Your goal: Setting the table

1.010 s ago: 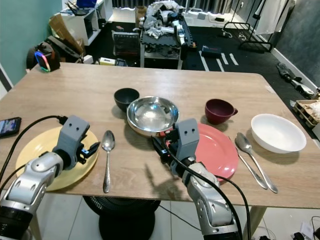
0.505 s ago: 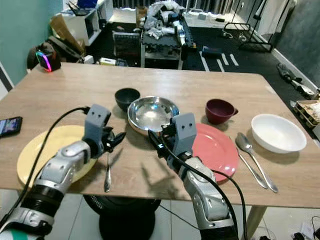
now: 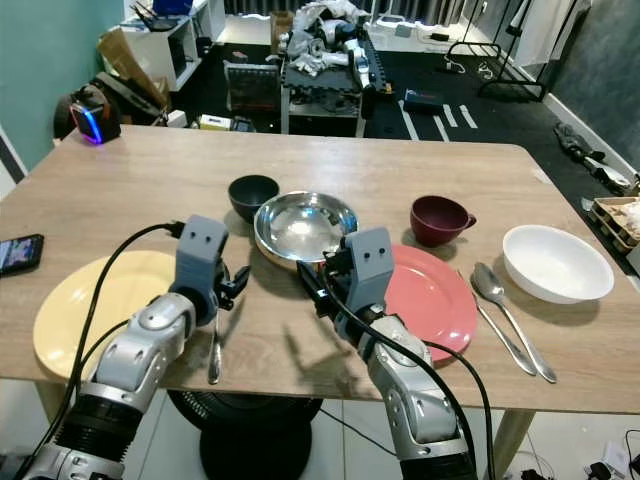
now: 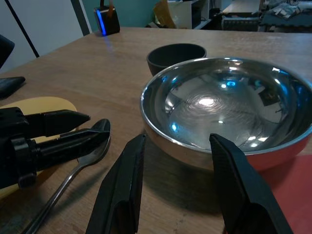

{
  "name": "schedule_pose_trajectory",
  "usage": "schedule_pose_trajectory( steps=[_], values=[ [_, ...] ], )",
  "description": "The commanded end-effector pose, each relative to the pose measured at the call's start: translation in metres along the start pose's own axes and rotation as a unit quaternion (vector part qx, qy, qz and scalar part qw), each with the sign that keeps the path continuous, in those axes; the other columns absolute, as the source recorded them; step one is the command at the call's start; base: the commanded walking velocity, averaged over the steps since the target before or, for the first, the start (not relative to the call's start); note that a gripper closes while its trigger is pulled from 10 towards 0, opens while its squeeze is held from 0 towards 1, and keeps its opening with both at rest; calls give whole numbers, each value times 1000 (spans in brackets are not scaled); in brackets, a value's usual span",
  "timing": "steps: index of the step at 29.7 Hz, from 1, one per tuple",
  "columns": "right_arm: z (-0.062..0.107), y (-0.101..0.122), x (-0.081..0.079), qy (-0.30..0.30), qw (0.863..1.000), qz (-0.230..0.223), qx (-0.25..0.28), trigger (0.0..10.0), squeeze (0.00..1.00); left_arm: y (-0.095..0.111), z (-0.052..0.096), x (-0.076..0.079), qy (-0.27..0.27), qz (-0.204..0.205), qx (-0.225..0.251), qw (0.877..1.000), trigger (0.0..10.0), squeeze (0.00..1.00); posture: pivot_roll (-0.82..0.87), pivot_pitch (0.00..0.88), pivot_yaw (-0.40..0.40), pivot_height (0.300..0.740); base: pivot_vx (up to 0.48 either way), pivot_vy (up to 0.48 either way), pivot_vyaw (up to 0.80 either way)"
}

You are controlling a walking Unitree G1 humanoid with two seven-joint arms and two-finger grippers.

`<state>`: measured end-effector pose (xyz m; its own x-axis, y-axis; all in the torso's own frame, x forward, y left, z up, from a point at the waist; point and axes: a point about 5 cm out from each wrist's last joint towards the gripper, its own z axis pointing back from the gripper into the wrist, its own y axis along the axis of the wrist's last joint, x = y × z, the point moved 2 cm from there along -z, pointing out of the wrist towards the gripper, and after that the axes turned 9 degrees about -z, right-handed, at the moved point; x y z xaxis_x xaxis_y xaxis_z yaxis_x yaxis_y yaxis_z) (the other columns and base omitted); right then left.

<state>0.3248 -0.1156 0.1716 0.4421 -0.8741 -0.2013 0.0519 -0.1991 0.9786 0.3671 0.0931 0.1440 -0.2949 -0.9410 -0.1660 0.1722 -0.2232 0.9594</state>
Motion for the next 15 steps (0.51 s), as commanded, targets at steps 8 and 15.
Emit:
schedule_pose_trajectory(
  steps=[8,15],
  values=[
    [-1,-2,1,0,1000,4,-1,10000,0,-9,-6,3,-23,33,-32,999,10000,0,-6,9,100,740,0,0,0],
    [1,-3,3,-4,1000,4,-2,10000,0,-18,2,12,-21,27,-43,998,10000,0,-9,9,105,740,0,0,0]
  ],
)
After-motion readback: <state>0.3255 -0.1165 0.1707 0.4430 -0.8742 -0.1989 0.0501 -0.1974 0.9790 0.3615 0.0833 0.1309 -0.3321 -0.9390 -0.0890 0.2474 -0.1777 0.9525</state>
